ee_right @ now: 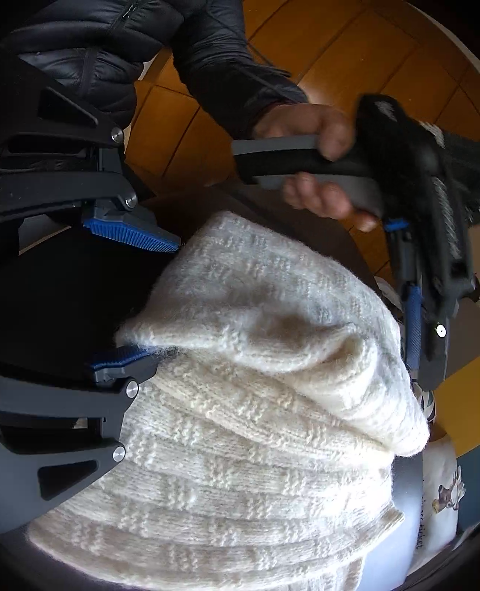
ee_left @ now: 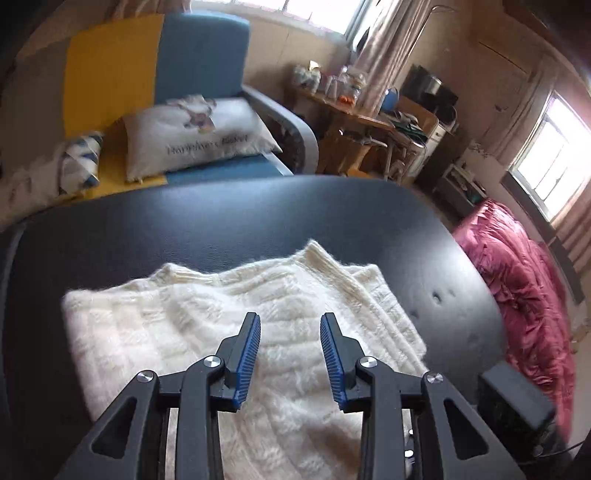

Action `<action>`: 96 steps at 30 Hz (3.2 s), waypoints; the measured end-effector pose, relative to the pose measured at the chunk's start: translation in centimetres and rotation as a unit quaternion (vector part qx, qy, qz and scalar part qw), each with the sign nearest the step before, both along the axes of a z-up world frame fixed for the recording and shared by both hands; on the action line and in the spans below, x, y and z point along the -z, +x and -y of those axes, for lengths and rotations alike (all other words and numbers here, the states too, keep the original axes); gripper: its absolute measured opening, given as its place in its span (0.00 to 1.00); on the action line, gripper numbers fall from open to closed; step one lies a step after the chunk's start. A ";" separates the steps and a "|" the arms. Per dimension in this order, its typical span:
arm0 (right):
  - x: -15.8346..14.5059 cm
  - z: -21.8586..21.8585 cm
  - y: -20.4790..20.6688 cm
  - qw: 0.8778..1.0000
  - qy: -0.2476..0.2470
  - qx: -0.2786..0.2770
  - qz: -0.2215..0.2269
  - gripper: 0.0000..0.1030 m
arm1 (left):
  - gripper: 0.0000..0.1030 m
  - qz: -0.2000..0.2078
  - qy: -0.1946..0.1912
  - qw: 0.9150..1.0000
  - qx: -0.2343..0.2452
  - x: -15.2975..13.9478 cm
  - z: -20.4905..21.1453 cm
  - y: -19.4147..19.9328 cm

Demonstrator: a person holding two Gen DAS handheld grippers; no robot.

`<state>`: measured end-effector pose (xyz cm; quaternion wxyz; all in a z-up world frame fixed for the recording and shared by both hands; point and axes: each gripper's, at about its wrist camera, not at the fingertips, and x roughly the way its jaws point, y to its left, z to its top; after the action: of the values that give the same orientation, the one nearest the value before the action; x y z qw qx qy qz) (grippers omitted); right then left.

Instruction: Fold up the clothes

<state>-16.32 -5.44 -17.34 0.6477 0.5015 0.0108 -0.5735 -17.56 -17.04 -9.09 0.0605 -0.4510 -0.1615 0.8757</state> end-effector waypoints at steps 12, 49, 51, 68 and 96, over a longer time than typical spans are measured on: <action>0.9 -0.3 -0.2 1.000 -0.018 0.004 0.007 0.50 | 0.36 0.142 -0.022 0.989 0.022 0.8 -0.4 -7.0; 2.8 0.8 -1.3 0.999 -0.018 0.032 0.005 0.50 | 0.23 0.020 -0.043 0.998 0.042 -1.0 -3.2 4.3; 2.7 1.2 -1.1 0.999 -0.009 0.033 -0.007 0.50 | 0.23 0.038 -0.051 0.997 0.051 0.7 -4.8 3.9; -4.1 -1.5 5.8 0.985 0.038 0.074 -0.150 0.50 | 0.25 -0.050 0.014 0.998 -0.045 -2.7 3.4 13.1; -12.4 2.6 3.2 0.954 0.082 0.082 -0.277 0.50 | 0.25 -0.073 0.033 0.995 -0.067 -1.3 5.2 15.3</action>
<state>-13.14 -8.09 -4.95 0.5265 0.3733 0.1954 -0.7385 -2.30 -22.20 -7.81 0.0285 -0.3719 -0.2152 0.9025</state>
